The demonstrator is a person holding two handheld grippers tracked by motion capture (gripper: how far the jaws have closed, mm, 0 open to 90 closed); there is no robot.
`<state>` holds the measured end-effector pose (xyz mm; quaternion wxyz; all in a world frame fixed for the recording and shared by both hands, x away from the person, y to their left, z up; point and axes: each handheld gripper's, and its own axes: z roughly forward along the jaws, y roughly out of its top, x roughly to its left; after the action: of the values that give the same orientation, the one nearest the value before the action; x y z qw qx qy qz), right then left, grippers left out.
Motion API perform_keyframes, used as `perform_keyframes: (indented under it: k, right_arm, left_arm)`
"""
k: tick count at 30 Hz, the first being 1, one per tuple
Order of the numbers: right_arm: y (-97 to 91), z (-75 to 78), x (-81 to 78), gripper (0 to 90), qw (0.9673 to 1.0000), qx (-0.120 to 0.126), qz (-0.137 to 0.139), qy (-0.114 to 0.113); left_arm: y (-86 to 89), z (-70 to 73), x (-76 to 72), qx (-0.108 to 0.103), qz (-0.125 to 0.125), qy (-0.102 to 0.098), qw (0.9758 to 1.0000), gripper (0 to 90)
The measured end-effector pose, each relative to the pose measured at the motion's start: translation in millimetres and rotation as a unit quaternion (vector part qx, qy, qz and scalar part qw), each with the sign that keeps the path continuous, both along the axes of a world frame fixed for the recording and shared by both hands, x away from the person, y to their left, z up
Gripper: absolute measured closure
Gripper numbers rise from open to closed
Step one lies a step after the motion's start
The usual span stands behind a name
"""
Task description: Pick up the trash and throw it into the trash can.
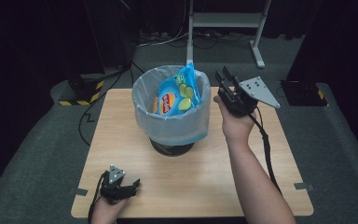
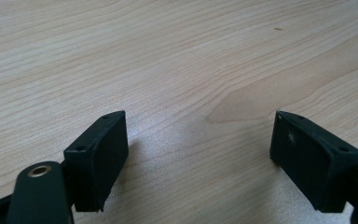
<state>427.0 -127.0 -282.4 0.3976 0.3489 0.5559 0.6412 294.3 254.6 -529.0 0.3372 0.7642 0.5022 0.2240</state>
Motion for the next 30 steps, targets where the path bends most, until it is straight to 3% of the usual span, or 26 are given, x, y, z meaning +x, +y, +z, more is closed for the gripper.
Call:
perform_keyframes:
  k: [10,20,26,30]
  right_arm:
    - [-15.5,-22.5,-0.4,65.8,0.9991,-0.021,-0.015,0.033]
    - [-40.7,-67.0,-6.9,62.7,0.9944,-0.057,-0.034,0.081]
    - [-55.7,-109.0,-15.5,59.7,0.9875,-0.084,-0.04,0.128]
    - [-64.9,-144.0,-23.0,56.4,0.9795,-0.104,-0.044,0.167]
  left_arm:
    - [-0.1,0.0,0.0,0.0,0.0,0.0,1.0,19.2]
    - [0.0,0.0,0.1,0.0,-0.001,0.0,1.0,19.2]
    - [-0.1,0.0,0.5,0.001,-0.002,0.0,1.0,19.0]
    - [-0.1,0.0,0.5,0.0,-0.002,0.0,1.0,19.0]
